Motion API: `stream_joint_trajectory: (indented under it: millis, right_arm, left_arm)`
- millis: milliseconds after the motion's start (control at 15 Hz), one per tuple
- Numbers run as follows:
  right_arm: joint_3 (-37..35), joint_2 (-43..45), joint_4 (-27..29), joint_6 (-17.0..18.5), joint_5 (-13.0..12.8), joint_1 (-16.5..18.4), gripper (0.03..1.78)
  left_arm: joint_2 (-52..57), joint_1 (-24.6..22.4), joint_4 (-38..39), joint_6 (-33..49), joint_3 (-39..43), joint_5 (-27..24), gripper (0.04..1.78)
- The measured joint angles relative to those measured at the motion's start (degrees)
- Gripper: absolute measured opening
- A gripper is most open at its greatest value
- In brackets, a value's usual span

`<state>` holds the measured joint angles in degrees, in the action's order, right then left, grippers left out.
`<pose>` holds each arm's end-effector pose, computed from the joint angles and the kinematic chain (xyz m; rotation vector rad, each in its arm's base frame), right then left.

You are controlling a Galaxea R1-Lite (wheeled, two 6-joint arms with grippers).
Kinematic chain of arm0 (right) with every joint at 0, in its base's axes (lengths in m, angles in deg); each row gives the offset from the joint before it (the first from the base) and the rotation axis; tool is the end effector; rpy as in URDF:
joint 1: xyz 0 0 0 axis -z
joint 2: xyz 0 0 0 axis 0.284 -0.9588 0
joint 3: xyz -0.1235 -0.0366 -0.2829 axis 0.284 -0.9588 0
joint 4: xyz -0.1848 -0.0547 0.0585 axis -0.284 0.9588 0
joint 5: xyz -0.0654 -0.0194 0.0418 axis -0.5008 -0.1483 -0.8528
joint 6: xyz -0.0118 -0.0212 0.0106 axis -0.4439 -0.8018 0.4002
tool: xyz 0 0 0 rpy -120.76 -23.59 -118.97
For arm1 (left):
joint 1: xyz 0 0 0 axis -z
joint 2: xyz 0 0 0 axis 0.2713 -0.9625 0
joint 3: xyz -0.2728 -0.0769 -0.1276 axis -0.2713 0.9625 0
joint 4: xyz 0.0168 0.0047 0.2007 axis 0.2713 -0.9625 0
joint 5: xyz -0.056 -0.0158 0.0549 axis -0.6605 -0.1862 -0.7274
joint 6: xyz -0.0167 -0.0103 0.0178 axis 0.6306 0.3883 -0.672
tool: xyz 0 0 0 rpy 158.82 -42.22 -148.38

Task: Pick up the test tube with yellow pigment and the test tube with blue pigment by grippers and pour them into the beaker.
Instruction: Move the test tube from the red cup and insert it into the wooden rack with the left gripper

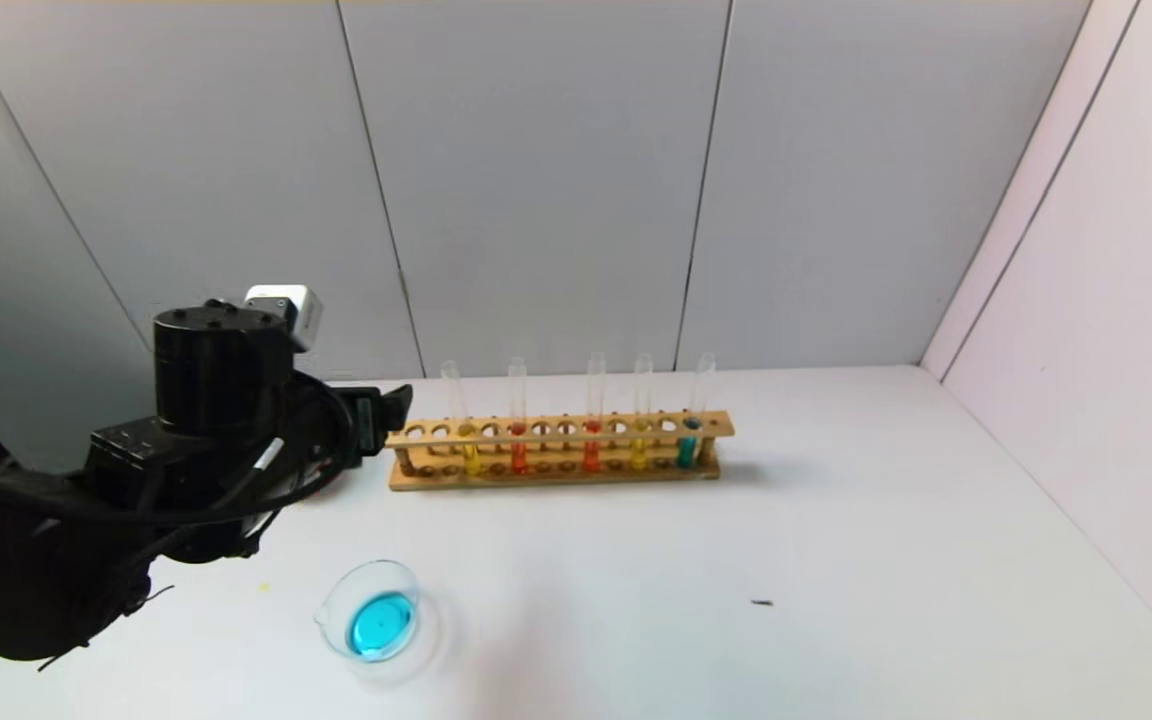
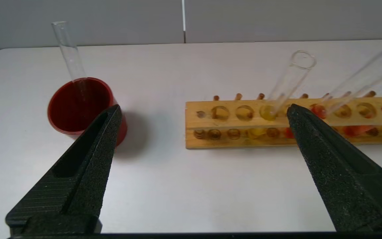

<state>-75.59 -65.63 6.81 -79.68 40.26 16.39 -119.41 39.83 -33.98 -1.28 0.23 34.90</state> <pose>-0.0175 0.0001 0.0766 0.0182 -0.0083 0.0067 0.2723 -0.1104 0.1647 -0.0388 0.2712 0.0063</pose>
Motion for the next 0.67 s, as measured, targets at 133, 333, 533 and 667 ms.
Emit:
stream_joint_trajectory:
  millis: [133,333,533,667]
  right_arm:
    - [0.0,0.0,0.0,0.0,0.02,0.01,1.74]
    - [0.0,0.0,0.0,-0.01,0.0,0.01,1.74]
    - [0.0,0.0,0.0,0.0,0.0,0.01,1.74]
    - [0.0,0.0,0.02,0.0,0.0,0.01,1.74]
  left_arm:
    - [-1.57,3.61,0.2,1.29,-1.04,2.47,1.75]
    - [-4.96,6.1,0.26,2.34,-3.52,3.19,1.75]
    - [-8.96,6.84,0.28,2.78,-6.61,3.88,1.75]
    - [-11.56,7.05,0.3,2.85,-8.33,3.91,1.75]
